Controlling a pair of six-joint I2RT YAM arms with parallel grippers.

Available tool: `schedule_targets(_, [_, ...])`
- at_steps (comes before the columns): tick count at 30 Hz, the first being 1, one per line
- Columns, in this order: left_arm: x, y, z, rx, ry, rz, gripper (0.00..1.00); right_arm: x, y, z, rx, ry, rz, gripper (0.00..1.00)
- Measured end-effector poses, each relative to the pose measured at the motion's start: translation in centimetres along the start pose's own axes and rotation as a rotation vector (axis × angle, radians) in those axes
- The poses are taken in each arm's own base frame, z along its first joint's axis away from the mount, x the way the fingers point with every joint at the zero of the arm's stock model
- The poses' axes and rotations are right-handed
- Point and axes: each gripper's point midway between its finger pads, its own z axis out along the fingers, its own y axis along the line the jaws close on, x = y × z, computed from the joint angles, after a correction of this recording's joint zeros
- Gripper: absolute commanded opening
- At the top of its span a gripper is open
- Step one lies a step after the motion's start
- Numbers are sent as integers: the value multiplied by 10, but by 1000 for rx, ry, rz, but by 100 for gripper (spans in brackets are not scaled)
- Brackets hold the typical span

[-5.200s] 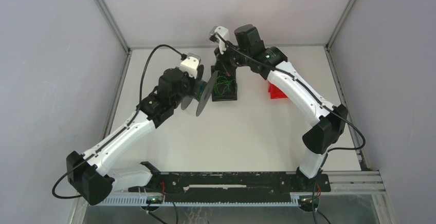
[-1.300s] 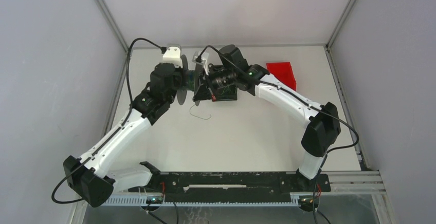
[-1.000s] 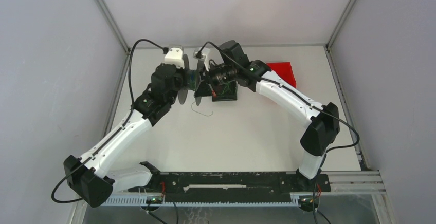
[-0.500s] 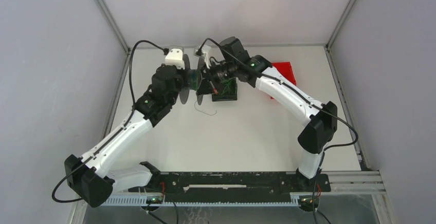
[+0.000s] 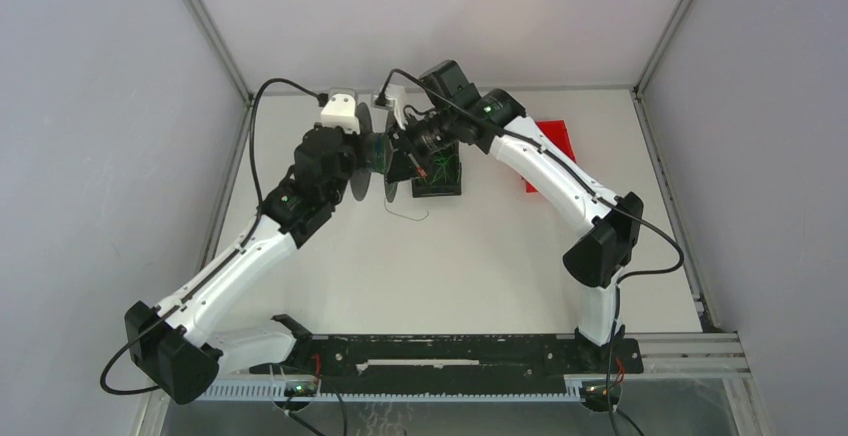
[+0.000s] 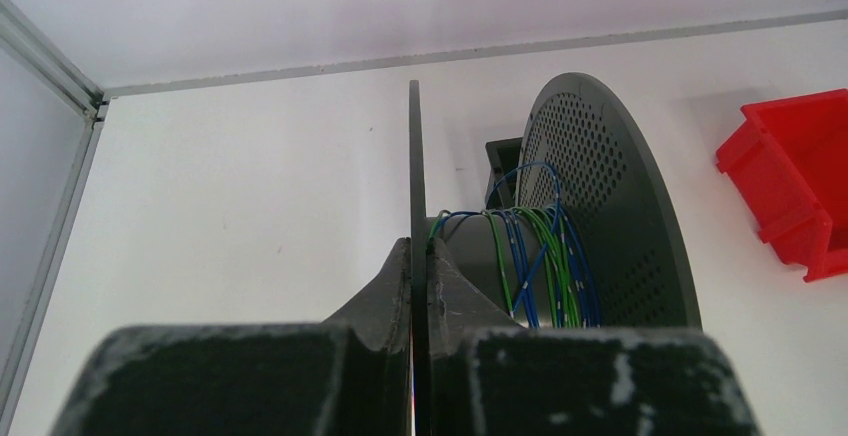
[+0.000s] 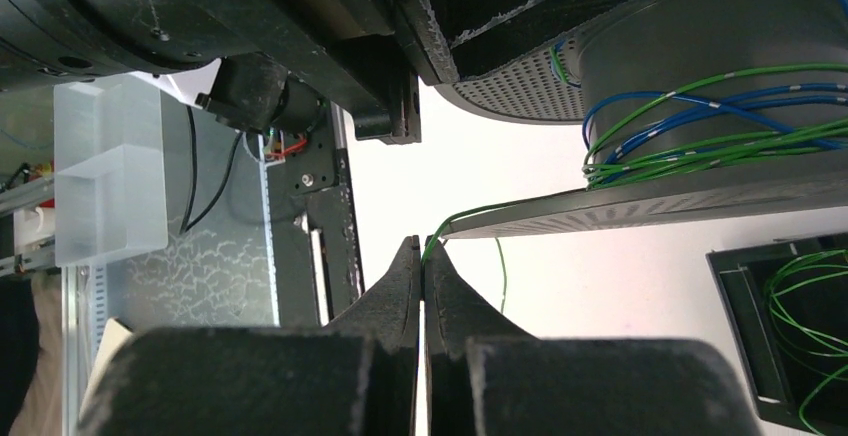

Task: Wrap the cables
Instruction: Wrap the cable around the cable reel.

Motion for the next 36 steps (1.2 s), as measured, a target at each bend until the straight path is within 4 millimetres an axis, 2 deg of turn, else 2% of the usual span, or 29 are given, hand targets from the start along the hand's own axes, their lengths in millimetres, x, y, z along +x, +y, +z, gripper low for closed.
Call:
schedule_targets(7, [-5,-4,-1,18,-19,-6,0,2,-4,-9,46,43,-43,0])
schedule_targets(20, [2,-4,-1,22,-6,4,0,5,-25,-11,304,102,-117,4])
schedule_targets(30, [5,-5,-1,30,7,10,1,-22,-44,-36,527,28,-205,9])
schedule_targets(36, [13,-7,-2,49,36,25,0,-40,-52,-59,648,-30,-261,5])
